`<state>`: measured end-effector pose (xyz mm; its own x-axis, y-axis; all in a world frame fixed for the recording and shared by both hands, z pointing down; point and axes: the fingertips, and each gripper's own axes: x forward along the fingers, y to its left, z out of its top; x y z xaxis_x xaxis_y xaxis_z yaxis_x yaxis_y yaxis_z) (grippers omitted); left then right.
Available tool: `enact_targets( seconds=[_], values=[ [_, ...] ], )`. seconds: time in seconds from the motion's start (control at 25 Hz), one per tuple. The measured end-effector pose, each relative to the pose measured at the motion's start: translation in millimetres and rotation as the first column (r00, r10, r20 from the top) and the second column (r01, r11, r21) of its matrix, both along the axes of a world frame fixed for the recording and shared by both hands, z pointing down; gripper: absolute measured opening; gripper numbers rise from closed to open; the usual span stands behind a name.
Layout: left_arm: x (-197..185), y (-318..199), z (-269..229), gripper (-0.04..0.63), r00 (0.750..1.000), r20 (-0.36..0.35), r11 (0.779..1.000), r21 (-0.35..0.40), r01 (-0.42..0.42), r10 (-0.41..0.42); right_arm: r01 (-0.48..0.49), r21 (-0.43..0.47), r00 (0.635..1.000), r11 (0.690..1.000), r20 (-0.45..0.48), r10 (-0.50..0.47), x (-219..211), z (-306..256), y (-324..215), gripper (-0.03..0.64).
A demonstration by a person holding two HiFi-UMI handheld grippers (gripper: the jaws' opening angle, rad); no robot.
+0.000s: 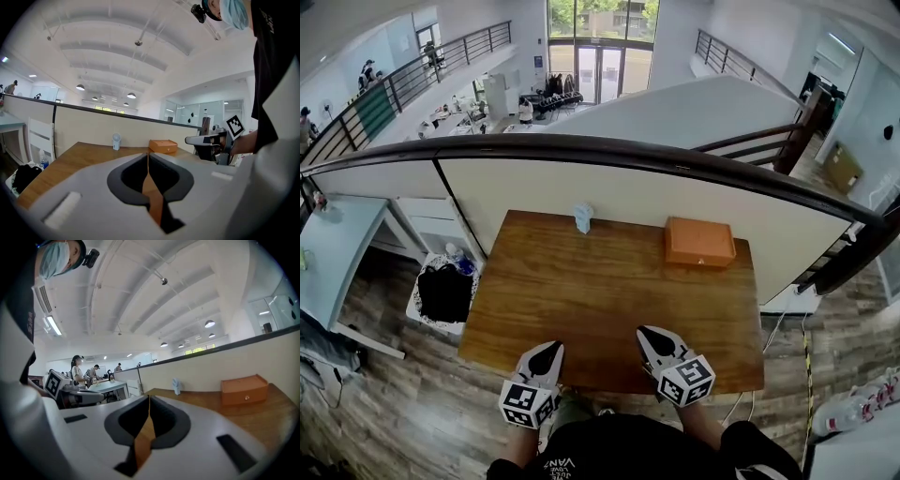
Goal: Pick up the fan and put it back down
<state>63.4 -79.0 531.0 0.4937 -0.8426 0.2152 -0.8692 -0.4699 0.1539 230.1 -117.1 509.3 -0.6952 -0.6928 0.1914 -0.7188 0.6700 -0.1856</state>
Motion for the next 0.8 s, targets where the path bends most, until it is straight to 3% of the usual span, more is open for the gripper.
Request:
enact_targets(
  seconds=[0.44,0.8],
  values=[
    [10.3,29.2,15.7,0.011,1.0,0.022,0.999,-0.038,0.006,-0.005,0.042,-0.074,0.999,0.996,-0.02,-0.044,2.2,22.8,30.5,0.012],
    [14.6,34.0,19.3,0.011,0.999,0.045,0.999,-0.041,-0.006,0.007,0.042,-0.063,0.999,0.997,-0.01,-0.043,3.5,21.3,33.7,0.012]
  ],
)
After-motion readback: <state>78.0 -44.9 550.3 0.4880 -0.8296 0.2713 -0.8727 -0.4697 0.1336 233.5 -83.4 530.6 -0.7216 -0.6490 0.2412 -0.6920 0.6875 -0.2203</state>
